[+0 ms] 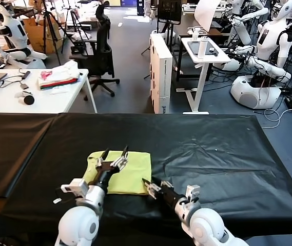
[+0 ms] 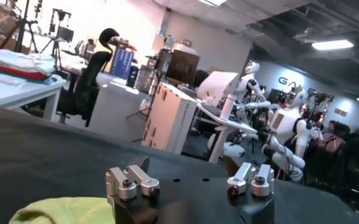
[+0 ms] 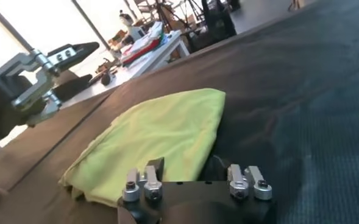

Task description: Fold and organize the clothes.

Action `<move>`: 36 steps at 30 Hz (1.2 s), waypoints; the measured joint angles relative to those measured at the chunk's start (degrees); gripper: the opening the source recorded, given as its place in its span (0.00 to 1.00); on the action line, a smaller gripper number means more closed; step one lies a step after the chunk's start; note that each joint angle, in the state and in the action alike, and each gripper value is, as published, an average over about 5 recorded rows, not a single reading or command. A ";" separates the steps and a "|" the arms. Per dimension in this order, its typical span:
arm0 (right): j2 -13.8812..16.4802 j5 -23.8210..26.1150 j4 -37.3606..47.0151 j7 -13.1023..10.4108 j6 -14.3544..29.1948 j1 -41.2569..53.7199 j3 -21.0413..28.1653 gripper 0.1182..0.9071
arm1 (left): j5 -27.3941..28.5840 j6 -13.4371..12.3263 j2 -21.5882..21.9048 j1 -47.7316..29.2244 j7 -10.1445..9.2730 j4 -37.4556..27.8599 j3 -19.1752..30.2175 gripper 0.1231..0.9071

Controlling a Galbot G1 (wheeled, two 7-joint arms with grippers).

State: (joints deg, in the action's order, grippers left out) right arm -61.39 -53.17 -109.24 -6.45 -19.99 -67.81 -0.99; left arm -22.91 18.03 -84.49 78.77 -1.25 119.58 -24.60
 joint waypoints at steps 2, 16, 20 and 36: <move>0.04 0.17 0.24 0.10 0.41 -0.36 -0.35 0.36 | 0.01 -0.14 0.00 0.29 0.00 0.04 -0.30 1.00; 3.11 0.54 -1.65 0.32 3.23 -4.66 -7.38 0.03 | -0.94 -1.56 0.79 0.32 0.03 -0.71 -4.60 1.00; 5.17 1.45 -2.23 0.03 3.91 -6.72 -11.21 0.03 | -1.17 -2.16 1.16 0.09 0.12 -1.51 -6.11 1.00; 9.19 5.79 -4.13 1.74 7.27 -15.19 -23.07 0.25 | -2.41 -3.26 3.52 -0.14 0.46 -3.44 -9.07 1.00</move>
State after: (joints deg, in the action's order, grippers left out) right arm -52.20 -47.37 -113.37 -4.72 -12.72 -83.00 -24.06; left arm -25.32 14.76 -80.98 78.63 -0.79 116.14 -33.67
